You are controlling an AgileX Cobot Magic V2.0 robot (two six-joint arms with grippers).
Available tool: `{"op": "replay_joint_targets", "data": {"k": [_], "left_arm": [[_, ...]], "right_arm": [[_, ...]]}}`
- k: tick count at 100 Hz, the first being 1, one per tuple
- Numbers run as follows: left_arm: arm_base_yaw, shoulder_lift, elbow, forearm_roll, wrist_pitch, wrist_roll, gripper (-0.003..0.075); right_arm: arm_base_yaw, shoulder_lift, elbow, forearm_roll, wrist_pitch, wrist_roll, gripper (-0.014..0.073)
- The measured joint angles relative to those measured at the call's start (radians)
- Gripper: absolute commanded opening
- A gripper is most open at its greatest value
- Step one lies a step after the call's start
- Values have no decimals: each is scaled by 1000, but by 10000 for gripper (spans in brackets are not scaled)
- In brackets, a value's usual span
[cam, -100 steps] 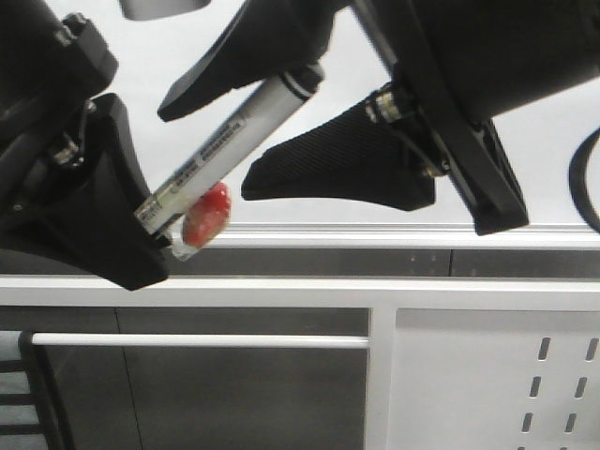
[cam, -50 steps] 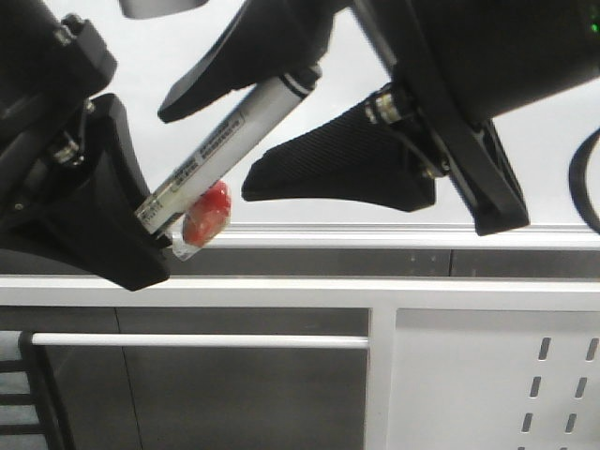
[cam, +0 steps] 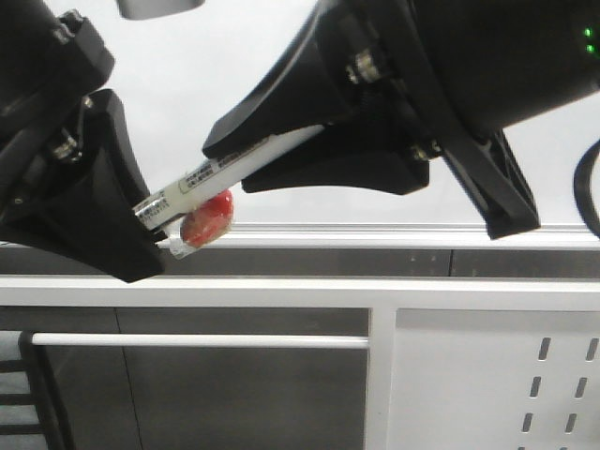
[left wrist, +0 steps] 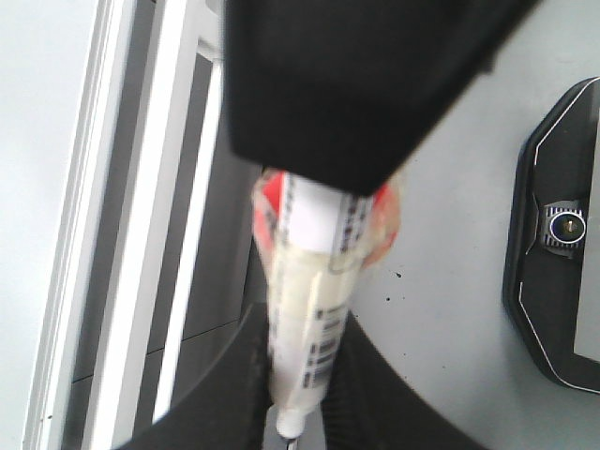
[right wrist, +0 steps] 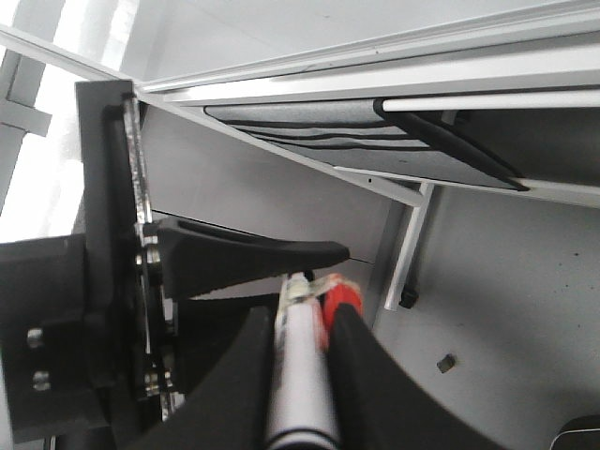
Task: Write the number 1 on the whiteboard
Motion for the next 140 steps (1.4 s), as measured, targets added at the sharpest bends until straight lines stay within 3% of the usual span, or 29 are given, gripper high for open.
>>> {"op": "replay_joint_targets", "data": {"k": [26, 33, 46, 55, 75, 91, 106, 119, 140], "left_arm": [[0, 0, 0, 2, 0, 0, 12], [0, 0, 0, 2, -2, 0, 111], [0, -34, 0, -18, -31, 0, 398], [-1, -87, 0, -29, -45, -4, 477], [-1, -252, 0, -66, -48, -10, 417], [-1, -411, 10, -113, -72, -72, 242], [-1, -593, 111, -124, -247, -217, 115], [-1, -740, 248, -127, -393, -314, 83], [33, -902, 384, -127, -493, -367, 81]], "right_arm": [[0, 0, 0, -1, -2, -4, -61], [0, 0, 0, -1, -4, -18, -61], [0, 0, 0, -4, -4, -54, -61], [0, 0, 0, -37, -18, -73, -61], [0, -35, 0, -155, -85, -86, -61], [2, -102, 0, -361, -101, -88, -59], [62, -197, 7, -620, -122, -91, -50], [173, -291, 71, -763, -187, -94, -49], [332, -388, 198, -785, -428, -157, -50]]}}
